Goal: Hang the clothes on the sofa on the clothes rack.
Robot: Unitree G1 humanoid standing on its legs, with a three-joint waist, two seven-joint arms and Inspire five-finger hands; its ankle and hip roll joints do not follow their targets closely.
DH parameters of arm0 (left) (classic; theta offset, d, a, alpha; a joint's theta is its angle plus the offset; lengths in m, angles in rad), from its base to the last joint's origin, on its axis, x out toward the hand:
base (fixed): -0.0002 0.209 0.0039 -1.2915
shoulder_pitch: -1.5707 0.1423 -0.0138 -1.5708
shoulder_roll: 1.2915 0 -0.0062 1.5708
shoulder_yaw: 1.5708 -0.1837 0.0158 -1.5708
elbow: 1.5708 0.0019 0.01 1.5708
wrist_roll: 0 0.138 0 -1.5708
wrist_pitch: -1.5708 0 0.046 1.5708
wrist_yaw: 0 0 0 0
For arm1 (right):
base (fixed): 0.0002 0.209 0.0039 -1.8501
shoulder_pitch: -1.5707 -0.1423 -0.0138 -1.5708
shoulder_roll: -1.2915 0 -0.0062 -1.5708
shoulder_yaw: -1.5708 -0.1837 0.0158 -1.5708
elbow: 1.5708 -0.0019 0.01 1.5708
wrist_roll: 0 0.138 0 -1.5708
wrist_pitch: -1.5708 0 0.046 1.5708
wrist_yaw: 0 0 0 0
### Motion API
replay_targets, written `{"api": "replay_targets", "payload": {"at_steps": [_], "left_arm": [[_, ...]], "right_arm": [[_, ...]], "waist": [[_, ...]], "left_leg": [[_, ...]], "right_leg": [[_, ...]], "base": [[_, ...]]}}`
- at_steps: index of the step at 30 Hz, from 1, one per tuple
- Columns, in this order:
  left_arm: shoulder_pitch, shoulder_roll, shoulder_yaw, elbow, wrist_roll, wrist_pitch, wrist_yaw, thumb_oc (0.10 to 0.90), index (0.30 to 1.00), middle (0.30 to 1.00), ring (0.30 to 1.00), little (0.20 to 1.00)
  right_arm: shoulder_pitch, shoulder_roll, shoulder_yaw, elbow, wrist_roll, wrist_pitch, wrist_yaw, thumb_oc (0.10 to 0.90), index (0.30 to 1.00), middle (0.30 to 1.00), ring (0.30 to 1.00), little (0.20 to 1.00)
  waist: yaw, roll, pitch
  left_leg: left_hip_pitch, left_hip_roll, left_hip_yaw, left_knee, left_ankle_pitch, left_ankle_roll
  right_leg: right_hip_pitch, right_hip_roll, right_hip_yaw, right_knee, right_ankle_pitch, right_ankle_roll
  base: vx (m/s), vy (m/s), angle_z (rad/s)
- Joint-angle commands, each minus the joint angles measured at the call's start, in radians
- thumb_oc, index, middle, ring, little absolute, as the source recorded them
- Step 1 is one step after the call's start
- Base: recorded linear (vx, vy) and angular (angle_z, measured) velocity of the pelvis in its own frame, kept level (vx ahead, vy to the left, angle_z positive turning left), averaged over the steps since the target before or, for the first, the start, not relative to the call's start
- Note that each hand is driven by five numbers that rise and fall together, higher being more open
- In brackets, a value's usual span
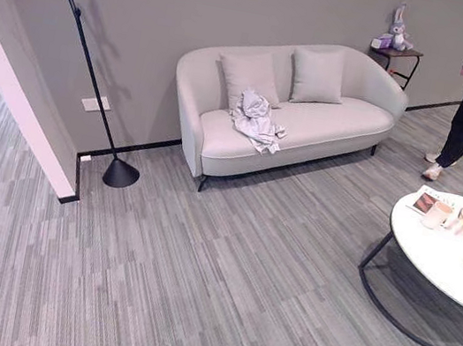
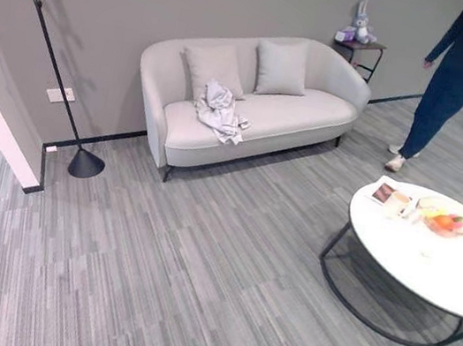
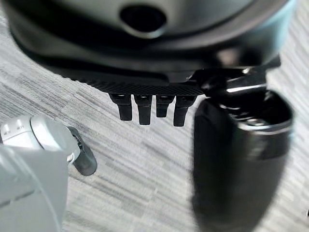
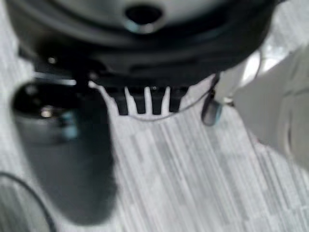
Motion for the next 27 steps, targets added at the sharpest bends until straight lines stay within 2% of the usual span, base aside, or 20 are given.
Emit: {"api": "replay_targets", "payload": {"at_steps": [1, 8, 14, 18, 27], "left_arm": [[-0.067, -0.005, 0.050, 0.037, -0.017, -0.042, 0.020, 0.800, 0.900, 0.900, 0.900, 0.900], [-0.079, -0.034, -0.044, 0.010, 0.018, -0.031, -0.002, 0.800, 0.900, 0.900, 0.900, 0.900], [-0.089, -0.042, -0.160, -0.002, 0.100, -0.028, -0.014, 0.800, 0.900, 0.900, 0.900, 0.900], [-0.086, -0.045, -0.178, -0.007, 0.118, -0.019, -0.028, 0.800, 0.900, 0.900, 0.900, 0.900], [-0.074, -0.022, -0.140, 0.029, 0.148, -0.013, -0.028, 0.800, 0.900, 0.900, 0.900, 0.900]], "right_arm": [[-0.023, -0.027, -0.037, 0.068, -0.010, -0.008, -0.016, 0.800, 0.900, 0.900, 0.900, 0.900], [-0.064, -0.044, 0.016, 0.078, -0.049, -0.003, -0.011, 0.800, 0.900, 0.900, 0.900, 0.900], [-0.124, -0.020, 0.146, 0.055, -0.161, 0.022, 0.029, 0.800, 0.900, 0.900, 0.900, 0.900], [-0.124, -0.011, 0.182, 0.054, -0.216, 0.034, 0.043, 0.800, 0.900, 0.900, 0.900, 0.900], [-0.071, -0.033, 0.155, 0.096, -0.284, 0.055, 0.054, 0.800, 0.900, 0.900, 0.900, 0.900]], "waist": [[0.011, -0.031, -0.001], [0.004, -0.032, 0.010], [-0.004, -0.045, 0.011], [-0.008, -0.050, 0.007], [-0.010, -0.052, -0.011]], "left_leg": [[0.010, 0.044, -0.045, -0.040, -0.044, -0.069], [0.010, 0.046, -0.025, -0.040, -0.048, -0.064], [0.016, 0.049, -0.001, -0.038, -0.053, -0.059], [0.021, 0.048, 0.008, -0.036, -0.059, -0.053], [0.029, 0.036, -0.005, -0.036, -0.066, -0.042]], "right_leg": [[0.016, -0.038, -0.032, -0.108, 0.038, 0.064], [0.004, -0.036, -0.010, -0.108, 0.050, 0.064], [-0.001, -0.034, 0.019, -0.108, 0.059, 0.062], [0.000, -0.032, 0.032, -0.108, 0.063, 0.062], [0.014, -0.039, 0.028, -0.106, 0.059, 0.068]], "base": [[-0.05, 0.008, -0.04], [-0.03, -0.006, -0.06], [-0.04, -0.016, -0.22], [-0.03, -0.005, -0.05], [0.00, 0.013, -0.04]]}}
